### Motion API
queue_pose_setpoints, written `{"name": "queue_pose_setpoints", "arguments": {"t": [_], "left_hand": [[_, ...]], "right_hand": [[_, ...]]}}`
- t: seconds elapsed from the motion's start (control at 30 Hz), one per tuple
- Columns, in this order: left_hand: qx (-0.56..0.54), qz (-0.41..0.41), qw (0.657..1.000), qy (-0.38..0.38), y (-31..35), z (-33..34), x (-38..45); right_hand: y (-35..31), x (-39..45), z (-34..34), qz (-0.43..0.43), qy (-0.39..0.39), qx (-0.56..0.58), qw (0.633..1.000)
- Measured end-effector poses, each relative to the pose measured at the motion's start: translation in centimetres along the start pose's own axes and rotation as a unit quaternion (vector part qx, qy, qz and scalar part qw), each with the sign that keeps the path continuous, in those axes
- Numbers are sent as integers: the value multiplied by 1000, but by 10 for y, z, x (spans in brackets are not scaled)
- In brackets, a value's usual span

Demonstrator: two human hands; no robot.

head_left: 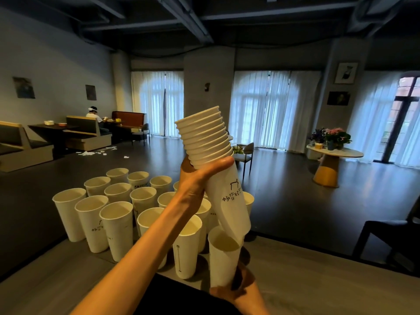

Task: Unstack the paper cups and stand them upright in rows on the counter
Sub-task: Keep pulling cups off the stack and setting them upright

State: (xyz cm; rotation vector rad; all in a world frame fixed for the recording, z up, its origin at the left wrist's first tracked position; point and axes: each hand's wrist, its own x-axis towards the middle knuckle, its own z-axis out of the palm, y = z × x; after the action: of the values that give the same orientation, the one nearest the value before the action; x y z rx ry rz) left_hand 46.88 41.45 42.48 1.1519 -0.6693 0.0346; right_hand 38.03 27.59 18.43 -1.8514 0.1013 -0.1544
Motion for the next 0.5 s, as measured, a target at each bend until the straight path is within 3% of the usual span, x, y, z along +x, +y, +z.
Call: {"name": "queue_pose_setpoints", "arguments": {"t": [0.13,0.27,0.4,0.43,0.5], "left_hand": [[-38,-16,999,-26,-5,26,1],[-55,-56,995,-60,-30,68,-6],[-69,-134,984,-98,-59,114,-21],[-90,-157,978,-105,-64,124,-24],[-117,-186,970,-108,-71,130,-24]], "right_hand": [[-8,-9,-44,41,-43,108,992],[0,-26,-105,34,2,188,982],[-4,-48,-135,-5,-6,403,915],[2,-50,-140,-15,-1,426,905],[4,-58,-141,-37,29,389,920]]}}
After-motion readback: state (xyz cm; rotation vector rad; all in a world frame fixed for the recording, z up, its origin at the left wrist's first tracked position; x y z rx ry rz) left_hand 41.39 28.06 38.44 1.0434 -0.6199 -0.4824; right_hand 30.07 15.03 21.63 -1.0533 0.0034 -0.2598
